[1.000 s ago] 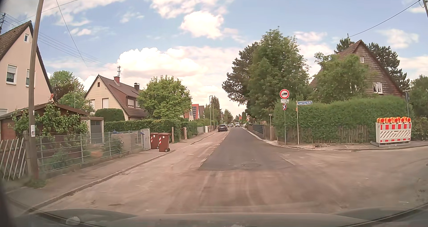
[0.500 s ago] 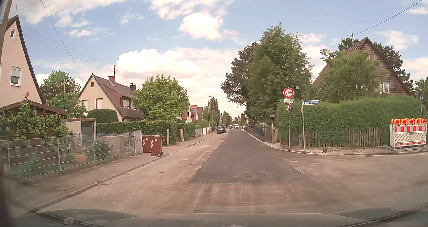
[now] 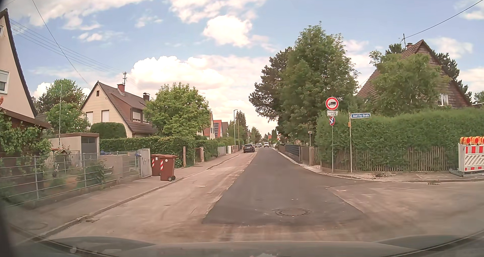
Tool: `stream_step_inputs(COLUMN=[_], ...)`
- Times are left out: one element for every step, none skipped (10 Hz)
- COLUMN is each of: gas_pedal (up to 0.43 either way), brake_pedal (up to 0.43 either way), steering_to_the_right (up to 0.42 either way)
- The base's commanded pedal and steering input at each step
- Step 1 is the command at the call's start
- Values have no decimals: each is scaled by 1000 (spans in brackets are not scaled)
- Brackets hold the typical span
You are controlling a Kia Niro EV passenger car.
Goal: Follow the waypoints while adhering to traffic rules and regulations
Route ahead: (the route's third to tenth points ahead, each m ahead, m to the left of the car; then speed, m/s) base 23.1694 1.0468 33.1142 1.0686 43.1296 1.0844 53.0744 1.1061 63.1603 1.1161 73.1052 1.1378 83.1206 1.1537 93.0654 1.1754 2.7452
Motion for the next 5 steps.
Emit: stream_step_inputs(gas_pedal=[0, 0, 0, 0, 0], brake_pedal=[79, 30, 30, 24, 30], steering_to_the_right=[7, 5, 4, 3, 4])
